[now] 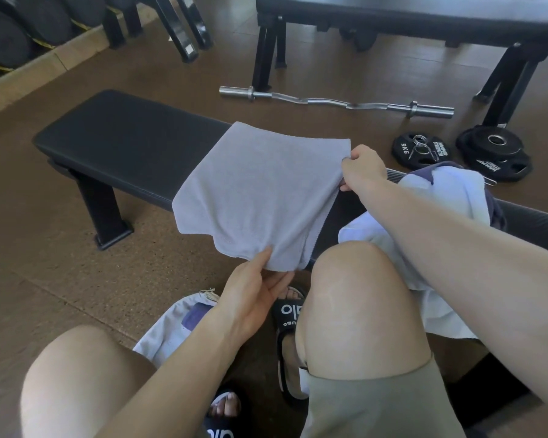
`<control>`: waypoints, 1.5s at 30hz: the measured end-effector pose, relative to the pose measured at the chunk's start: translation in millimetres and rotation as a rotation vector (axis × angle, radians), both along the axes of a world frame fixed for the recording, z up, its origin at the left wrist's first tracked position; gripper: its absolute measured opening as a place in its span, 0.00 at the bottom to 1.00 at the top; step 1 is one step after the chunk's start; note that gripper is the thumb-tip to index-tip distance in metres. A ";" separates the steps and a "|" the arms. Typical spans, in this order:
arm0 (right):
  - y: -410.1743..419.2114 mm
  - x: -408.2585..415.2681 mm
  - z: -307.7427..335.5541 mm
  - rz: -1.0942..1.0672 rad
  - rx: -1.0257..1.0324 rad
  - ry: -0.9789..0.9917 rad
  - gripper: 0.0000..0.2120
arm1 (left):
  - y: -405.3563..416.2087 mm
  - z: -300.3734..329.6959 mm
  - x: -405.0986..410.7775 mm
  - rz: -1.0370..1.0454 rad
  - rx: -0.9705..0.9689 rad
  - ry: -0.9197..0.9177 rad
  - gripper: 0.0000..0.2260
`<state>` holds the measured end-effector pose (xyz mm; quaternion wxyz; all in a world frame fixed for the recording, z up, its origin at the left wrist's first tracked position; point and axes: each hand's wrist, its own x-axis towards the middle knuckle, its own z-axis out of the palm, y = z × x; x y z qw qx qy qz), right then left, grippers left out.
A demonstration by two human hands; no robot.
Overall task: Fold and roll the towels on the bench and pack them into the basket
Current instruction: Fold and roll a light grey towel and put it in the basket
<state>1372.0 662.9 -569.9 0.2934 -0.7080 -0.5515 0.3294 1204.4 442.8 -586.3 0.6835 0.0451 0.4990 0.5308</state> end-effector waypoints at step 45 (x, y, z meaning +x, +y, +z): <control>-24.9 4.7 -2.9 0.302 -0.185 -0.149 0.24 | -5.7 -22.2 8.3 -0.082 0.013 0.257 0.15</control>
